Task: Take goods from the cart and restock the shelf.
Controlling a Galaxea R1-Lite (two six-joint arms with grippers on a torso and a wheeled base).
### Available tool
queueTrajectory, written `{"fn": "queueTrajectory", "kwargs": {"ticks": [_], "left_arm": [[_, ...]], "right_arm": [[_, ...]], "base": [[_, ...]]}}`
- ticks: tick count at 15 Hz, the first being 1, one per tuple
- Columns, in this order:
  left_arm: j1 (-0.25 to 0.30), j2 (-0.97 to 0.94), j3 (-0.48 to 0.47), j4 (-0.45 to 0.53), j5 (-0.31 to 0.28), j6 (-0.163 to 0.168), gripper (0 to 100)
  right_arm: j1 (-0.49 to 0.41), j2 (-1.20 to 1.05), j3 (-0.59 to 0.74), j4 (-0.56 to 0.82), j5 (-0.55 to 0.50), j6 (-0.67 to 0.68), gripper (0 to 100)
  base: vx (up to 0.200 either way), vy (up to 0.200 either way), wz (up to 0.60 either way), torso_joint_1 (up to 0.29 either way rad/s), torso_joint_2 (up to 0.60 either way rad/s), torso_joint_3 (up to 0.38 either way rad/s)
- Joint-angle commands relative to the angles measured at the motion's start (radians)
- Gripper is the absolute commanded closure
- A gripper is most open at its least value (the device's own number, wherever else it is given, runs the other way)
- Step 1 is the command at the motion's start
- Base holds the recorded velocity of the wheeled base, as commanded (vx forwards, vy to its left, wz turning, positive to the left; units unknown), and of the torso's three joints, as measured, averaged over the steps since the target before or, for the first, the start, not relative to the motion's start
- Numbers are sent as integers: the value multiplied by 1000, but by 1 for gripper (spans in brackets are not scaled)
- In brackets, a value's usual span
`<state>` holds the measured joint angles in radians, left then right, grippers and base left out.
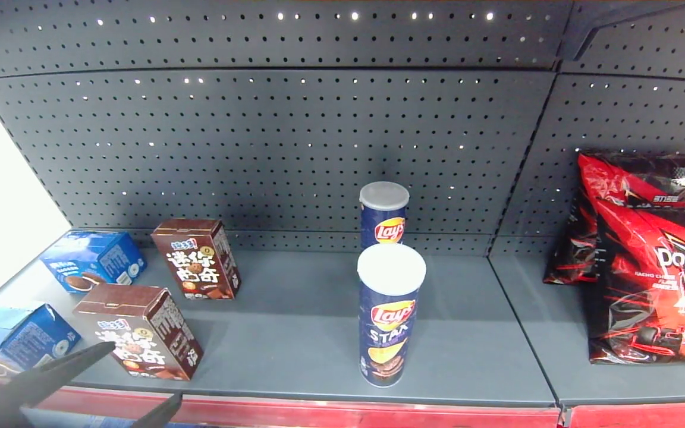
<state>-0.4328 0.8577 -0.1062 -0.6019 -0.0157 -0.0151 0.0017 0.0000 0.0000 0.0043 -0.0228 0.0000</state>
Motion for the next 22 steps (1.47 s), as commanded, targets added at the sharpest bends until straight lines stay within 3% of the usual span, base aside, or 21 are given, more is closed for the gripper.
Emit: {"fn": "queueTrajectory", "kwargs": {"ticks": [1,2,3,4,5,7,8,10,13,15,18,22], "left_arm": [[115,-304,106,131,17,0,0],[137,-361,106,197,25,-2,0],[195,-483,106,350,25,-3,0],[215,-522,106,384,23,-3,0],[284,-634,106,468,19,1,0],[342,-701,105,554,20,4,0],[374,-712,99,571,23,4,0],[394,-755,103,611,36,38,0],[420,-807,102,610,40,37,0],[427,-858,105,605,68,27,0],[427,-858,103,603,92,-32,0],[427,-858,103,603,89,-31,0]], "right_arm": [[0,2,0,0,0,0,0],[0,2,0,0,1,0,0],[0,2,0,0,0,0,0],[0,2,0,0,0,0,0],[0,0,0,0,0,0,0],[0,2,0,0,0,0,0],[0,2,0,0,0,0,0],[0,0,0,0,1,0,0],[0,0,0,0,1,0,0],[0,2,0,0,0,0,0],[0,0,0,0,1,0,0],[0,2,0,0,0,0,0]], "base": [[0,0,0,0,0,0],[0,0,0,0,0,0],[0,0,0,0,0,0],[0,0,0,0,0,0],[0,0,0,0,0,0],[0,0,0,0,0,0],[0,0,0,0,0,0],[0,0,0,0,0,0],[0,0,0,0,0,0],[0,0,0,0,0,0],[0,0,0,0,0,0],[0,0,0,0,0,0]]}}
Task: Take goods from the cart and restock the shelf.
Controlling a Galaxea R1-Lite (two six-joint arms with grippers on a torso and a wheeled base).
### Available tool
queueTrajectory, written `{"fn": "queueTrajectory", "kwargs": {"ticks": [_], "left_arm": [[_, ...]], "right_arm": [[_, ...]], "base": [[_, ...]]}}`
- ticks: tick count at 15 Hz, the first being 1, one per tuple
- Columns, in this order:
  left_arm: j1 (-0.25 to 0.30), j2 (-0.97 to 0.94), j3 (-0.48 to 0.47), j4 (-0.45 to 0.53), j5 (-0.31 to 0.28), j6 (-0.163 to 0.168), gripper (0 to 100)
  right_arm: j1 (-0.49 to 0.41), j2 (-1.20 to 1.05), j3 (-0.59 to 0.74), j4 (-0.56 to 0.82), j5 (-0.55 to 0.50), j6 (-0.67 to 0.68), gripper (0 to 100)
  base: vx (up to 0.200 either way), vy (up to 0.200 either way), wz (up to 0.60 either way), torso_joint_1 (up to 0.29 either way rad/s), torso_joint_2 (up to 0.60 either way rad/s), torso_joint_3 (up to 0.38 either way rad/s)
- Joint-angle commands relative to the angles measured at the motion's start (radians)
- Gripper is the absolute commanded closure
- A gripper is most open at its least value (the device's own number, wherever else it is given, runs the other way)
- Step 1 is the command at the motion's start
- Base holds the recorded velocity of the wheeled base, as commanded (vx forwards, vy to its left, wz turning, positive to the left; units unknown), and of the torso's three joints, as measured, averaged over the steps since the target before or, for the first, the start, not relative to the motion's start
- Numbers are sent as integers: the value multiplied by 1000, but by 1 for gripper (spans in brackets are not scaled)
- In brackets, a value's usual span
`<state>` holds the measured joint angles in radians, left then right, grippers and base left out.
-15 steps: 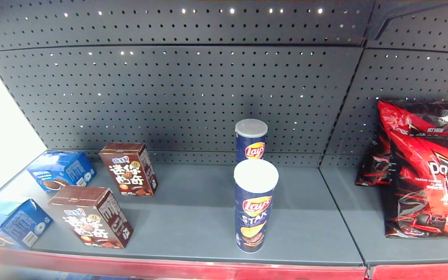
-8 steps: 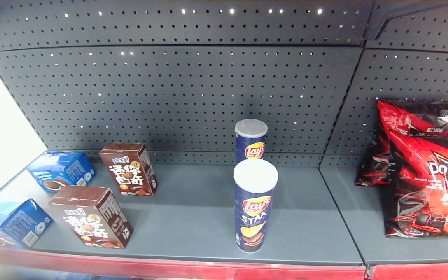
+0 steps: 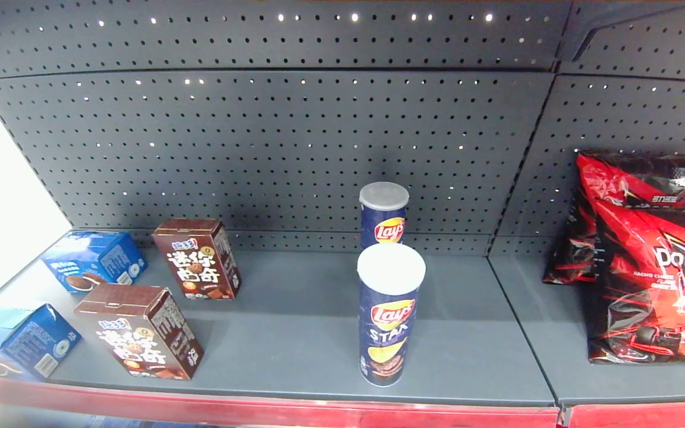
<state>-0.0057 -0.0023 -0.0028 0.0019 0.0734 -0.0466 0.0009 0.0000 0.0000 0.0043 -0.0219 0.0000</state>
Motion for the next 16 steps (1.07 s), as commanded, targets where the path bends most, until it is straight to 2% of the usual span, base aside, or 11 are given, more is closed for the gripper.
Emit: {"fn": "queueTrajectory", "kwargs": {"ticks": [1,3,5,7,9,10,11,12,16], "left_arm": [[0,2,0,0,-1,-1,0],[0,2,0,1,-3,4,0],[0,2,0,0,-57,27,0],[0,2,0,1,-55,27,0],[0,2,1,1,-32,79,0],[0,2,1,1,-47,57,0],[0,2,1,1,-47,56,0],[0,2,1,1,-50,28,0],[0,2,1,1,-50,30,0]], "right_arm": [[1,0,0,0,0,0,0],[1,2,0,0,0,0,0],[1,2,0,0,0,0,0],[1,2,0,0,0,0,0],[1,0,0,0,0,0,0],[1,2,0,0,-1,0,0],[1,2,0,0,0,0,0],[1,2,0,0,-1,0,0],[1,0,0,0,0,0,0]], "base": [[0,0,0,0,0,0],[0,0,0,0,0,0],[0,0,0,0,0,0],[0,0,0,0,0,0],[0,0,0,0,0,0],[0,0,0,0,0,0],[0,0,0,0,0,0],[0,0,0,0,0,0],[0,0,0,0,0,0]]}}
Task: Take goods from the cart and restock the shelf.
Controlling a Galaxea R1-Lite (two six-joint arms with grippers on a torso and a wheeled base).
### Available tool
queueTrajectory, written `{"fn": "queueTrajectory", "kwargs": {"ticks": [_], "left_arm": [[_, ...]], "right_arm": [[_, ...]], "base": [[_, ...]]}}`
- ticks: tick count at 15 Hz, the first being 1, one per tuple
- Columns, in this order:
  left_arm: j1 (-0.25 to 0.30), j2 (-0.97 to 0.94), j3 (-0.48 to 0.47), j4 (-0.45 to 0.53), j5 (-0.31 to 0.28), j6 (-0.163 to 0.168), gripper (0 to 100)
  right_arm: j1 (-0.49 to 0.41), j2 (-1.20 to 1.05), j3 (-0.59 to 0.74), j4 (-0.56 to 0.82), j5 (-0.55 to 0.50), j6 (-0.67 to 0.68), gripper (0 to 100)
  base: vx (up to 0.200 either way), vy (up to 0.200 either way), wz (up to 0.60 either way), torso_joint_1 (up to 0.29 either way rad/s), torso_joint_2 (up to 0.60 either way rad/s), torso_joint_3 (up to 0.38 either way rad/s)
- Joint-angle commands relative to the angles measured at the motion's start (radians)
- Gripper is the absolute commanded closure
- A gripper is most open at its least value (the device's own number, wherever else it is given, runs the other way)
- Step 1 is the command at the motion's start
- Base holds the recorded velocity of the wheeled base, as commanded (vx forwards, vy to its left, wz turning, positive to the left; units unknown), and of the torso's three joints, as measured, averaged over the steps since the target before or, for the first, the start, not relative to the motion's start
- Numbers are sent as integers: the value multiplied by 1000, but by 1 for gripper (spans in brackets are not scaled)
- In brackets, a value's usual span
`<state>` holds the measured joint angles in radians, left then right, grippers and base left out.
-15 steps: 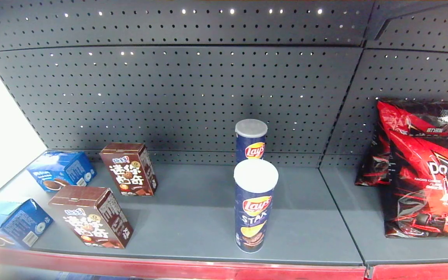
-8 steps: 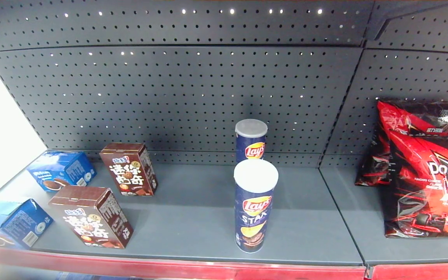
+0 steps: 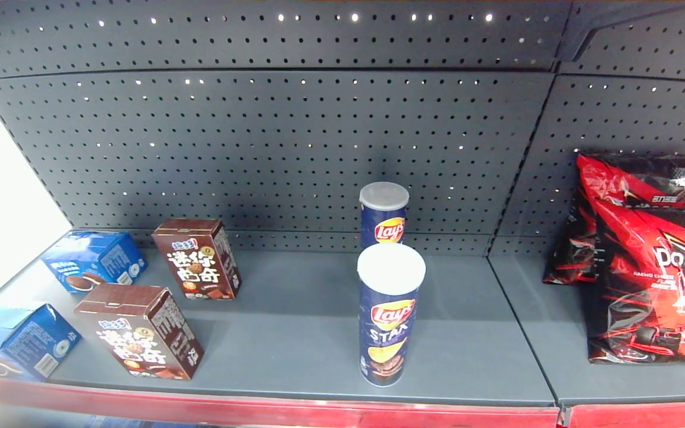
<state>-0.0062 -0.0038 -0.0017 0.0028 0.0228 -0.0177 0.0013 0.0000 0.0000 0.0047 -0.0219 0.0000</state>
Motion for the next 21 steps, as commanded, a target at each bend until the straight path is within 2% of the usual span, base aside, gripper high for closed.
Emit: {"fn": "queueTrajectory", "kwargs": {"ticks": [1,21], "left_arm": [[0,4,0,-1,2,-1,0],[0,4,0,0,-3,4,0]], "right_arm": [[0,0,0,0,0,0,0],[0,2,0,0,16,-2,0]], "base": [[0,0,0,0,0,0],[0,0,0,0,0,0]]}}
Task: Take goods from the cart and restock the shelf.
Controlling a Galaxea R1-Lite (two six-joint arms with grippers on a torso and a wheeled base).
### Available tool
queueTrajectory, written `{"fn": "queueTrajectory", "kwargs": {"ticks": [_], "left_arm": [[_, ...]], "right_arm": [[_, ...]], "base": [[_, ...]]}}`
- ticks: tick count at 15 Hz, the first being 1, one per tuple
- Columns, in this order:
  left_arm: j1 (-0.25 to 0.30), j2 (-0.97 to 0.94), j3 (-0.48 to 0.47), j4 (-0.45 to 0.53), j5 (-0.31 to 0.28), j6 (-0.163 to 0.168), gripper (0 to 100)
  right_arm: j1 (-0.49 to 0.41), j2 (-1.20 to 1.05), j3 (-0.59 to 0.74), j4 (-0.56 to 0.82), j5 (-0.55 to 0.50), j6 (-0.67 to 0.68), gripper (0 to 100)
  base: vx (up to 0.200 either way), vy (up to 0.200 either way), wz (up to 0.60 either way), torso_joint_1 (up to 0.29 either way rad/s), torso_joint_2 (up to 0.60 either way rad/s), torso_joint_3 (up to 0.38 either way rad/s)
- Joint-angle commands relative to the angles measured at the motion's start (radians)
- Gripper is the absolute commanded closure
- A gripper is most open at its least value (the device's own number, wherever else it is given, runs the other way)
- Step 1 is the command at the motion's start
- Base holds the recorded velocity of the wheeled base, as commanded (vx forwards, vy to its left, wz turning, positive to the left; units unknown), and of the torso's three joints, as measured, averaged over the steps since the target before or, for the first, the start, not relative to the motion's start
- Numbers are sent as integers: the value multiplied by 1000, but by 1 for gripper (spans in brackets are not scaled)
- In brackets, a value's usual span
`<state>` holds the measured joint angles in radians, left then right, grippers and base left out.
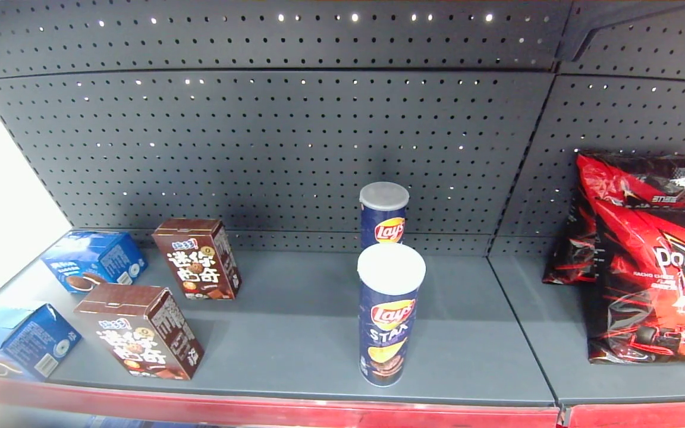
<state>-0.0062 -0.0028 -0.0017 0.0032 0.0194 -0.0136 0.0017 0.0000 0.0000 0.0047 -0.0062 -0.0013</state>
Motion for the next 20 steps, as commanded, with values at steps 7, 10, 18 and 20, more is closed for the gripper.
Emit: {"fn": "queueTrajectory", "kwargs": {"ticks": [7,10,18,20], "left_arm": [[0,3,0,0,1,0,0],[0,3,0,0,1,0,0],[0,3,0,0,1,0,0],[0,3,0,0,1,0,0]], "right_arm": [[0,2,0,0,2,0,0],[0,2,0,0,2,0,0],[0,2,0,0,2,0,0],[0,2,0,0,2,0,0]], "base": [[0,0,0,0,0,0],[0,0,-200,2,1,2],[0,0,-75,-1,0,1],[0,0,0,0,0,0]]}}
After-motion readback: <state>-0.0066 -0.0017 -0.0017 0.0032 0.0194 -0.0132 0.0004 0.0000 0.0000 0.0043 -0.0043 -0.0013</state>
